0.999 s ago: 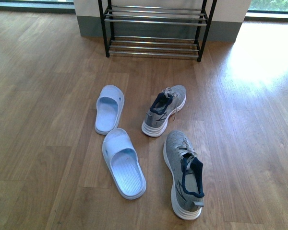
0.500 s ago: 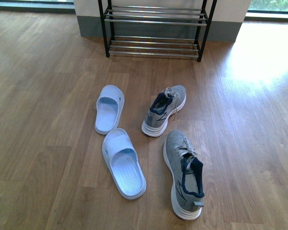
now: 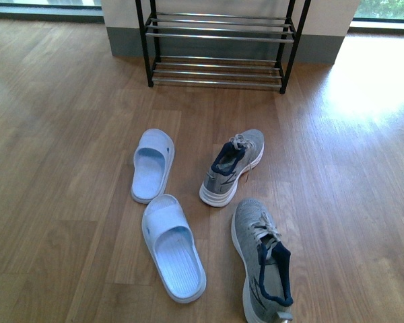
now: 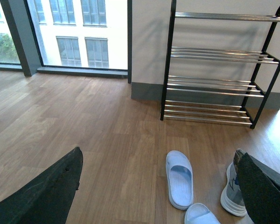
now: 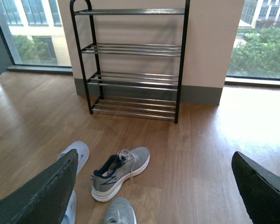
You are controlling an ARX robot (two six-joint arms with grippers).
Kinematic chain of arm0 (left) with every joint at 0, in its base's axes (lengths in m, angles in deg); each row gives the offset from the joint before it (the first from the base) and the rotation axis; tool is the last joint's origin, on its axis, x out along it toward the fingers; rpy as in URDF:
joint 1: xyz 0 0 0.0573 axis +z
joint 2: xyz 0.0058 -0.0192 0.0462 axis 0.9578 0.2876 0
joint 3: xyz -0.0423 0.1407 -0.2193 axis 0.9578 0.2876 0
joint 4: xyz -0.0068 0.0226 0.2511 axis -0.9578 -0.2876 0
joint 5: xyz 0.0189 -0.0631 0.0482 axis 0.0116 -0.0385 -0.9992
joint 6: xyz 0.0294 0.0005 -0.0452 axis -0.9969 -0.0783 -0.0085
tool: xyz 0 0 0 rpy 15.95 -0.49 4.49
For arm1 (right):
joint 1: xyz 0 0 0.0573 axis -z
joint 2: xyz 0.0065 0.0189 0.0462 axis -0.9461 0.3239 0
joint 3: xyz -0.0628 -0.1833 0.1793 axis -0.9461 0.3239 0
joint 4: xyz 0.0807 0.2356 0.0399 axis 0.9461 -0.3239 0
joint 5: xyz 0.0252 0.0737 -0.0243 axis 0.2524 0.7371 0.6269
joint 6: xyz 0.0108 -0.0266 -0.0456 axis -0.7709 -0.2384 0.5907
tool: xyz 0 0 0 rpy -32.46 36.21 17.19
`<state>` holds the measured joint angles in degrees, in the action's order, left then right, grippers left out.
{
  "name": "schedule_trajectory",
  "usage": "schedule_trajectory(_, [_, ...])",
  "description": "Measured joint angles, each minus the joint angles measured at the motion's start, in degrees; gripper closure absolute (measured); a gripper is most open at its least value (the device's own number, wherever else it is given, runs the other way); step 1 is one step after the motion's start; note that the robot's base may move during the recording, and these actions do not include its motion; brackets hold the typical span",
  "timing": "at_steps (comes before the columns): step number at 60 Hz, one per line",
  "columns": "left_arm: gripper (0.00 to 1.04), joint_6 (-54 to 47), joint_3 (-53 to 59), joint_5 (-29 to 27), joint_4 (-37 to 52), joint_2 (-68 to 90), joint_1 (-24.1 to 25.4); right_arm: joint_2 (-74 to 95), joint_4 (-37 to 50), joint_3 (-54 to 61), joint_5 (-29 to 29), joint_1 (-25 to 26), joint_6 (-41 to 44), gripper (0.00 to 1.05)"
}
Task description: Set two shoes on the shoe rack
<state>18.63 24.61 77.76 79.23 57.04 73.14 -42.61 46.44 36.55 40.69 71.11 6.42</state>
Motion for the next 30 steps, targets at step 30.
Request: schedule_trajectory(30, [0.09,0.0,0.0,0.0,0.0,0.0,0.0,20.4,-2.1,-3.0,3.9,8.3,-5.0,0.09])
